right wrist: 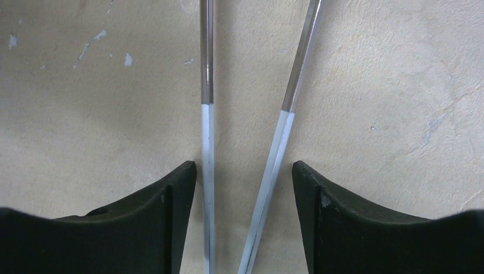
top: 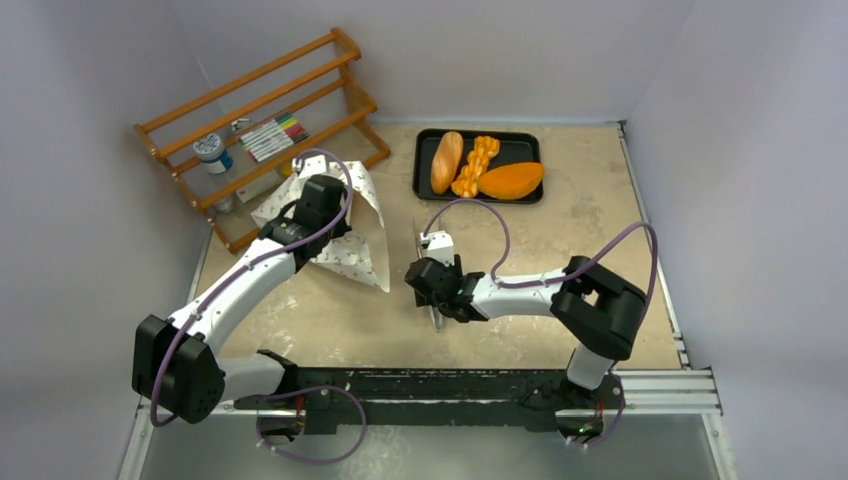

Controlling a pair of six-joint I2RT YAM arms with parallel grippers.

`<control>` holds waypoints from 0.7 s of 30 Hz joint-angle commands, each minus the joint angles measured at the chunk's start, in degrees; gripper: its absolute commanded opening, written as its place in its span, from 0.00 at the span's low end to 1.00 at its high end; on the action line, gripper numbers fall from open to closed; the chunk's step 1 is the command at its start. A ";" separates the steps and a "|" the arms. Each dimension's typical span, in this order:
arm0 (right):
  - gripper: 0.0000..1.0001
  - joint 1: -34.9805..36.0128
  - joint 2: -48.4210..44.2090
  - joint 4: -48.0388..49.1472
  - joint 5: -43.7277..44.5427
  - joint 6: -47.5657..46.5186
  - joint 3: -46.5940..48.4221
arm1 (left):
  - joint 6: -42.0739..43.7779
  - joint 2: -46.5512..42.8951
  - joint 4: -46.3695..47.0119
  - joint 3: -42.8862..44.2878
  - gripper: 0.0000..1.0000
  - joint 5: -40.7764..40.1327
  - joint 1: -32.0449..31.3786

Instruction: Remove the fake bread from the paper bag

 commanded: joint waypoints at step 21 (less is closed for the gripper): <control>0.42 0.20 -18.79 0.99 -1.18 -4.96 -5.86 | -2.16 -3.96 -7.73 7.72 0.00 -1.11 -2.92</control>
